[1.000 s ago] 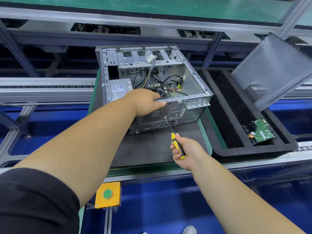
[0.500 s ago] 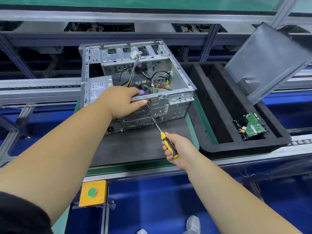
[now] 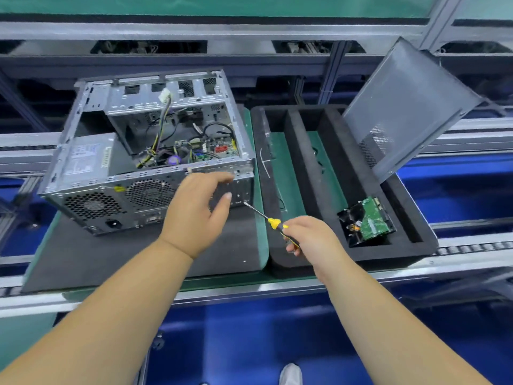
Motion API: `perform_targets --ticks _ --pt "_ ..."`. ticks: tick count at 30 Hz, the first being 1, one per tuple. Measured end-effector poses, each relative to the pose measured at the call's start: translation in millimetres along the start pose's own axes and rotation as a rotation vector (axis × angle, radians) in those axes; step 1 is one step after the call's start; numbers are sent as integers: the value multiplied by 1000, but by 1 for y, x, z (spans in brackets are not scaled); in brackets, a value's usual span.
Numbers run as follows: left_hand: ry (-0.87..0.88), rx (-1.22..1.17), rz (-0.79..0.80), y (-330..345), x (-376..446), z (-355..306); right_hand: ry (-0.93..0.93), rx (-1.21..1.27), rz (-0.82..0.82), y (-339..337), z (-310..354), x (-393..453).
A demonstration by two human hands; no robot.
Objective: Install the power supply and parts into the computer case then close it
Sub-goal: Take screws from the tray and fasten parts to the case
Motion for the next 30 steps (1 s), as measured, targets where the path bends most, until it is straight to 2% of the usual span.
perform_targets --ticks 5,8,15,18,23,27,30 --pt "-110 -78 33 47 -9 -24 -76 32 -52 -40 -20 39" --pt "-243 -148 60 74 -14 -31 -89 52 -94 -58 -31 61" --pt "-531 -126 109 122 -32 -30 -123 38 -131 -79 -45 100" --pt "-542 -104 146 134 -38 -29 -156 -2 -133 -83 -46 109" --pt "-416 -22 246 150 -40 -28 -249 -13 -122 -85 -45 122" --pt "-327 19 270 164 -37 -25 -282 -39 -84 -84 -48 132" --pt "-323 45 261 172 -36 -20 -351 -86 -42 -79 -49 136"
Point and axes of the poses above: each hand's wrist, its own x-axis towards the middle knuckle, its own y-axis out of the palm, z = x × y, the point moved 1 cm from there along x, towards the middle knuckle, and after that the axes turned 15 degrees about -z, right-handed, at the moved point
